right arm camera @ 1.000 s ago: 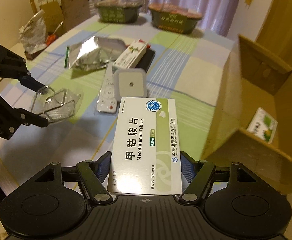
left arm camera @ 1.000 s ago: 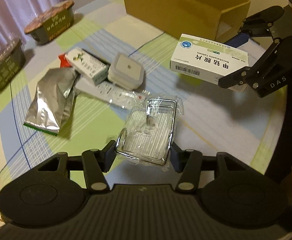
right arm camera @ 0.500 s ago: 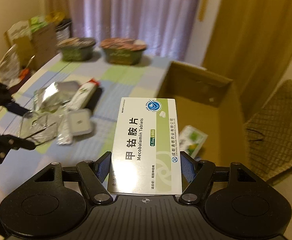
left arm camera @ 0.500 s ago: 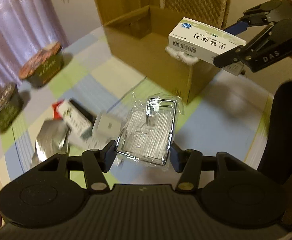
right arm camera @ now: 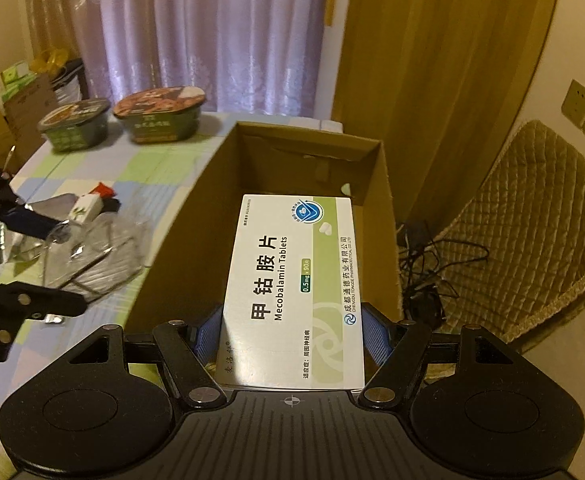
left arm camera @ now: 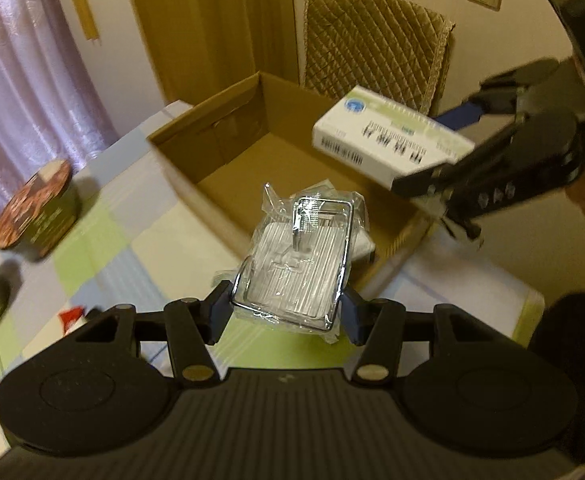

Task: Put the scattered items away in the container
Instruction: 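Carry both items over the cardboard box and release them inside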

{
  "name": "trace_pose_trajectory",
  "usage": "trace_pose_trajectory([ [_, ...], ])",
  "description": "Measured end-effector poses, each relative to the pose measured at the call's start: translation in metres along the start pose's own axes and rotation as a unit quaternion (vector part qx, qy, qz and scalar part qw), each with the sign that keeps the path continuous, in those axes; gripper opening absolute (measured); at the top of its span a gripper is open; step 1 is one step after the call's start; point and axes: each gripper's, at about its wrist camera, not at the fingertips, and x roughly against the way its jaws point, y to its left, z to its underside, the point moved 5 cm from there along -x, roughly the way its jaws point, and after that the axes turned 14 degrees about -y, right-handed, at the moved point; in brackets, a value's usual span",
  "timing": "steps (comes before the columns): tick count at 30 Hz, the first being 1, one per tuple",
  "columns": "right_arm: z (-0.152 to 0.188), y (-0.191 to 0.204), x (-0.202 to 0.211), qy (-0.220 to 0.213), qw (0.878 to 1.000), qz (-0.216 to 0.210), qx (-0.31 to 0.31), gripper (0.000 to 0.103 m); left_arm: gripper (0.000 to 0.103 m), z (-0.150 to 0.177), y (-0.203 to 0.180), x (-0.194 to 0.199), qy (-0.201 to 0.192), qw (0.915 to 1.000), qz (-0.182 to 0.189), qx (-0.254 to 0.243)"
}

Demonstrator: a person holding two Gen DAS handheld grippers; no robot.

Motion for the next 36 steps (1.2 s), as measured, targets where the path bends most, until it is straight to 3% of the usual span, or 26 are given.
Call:
trace_pose_trajectory([
  [9,0.006,-0.034,-0.019,0.008,1.0,0.008,-0.021,0.073,0.05,-0.02,-0.005,-0.047,0.005,1.0,0.006,0.001],
  [18,0.012,-0.046,-0.032,0.015,0.999,0.011,-0.029,0.073,0.054,-0.016,-0.006,-0.069,0.012,0.9999,-0.006,0.003],
  [20,0.012,-0.046,-0.033,0.016,0.999,0.012,-0.029,0.073,0.063,-0.017,-0.001,-0.068,0.009,0.9999,-0.01,0.01],
  [36,0.002,-0.023,-0.045,0.024,0.999,-0.002,-0.022,0.073,0.063,0.01,0.036,-0.028,0.0,0.9985,-0.046,0.03],
])
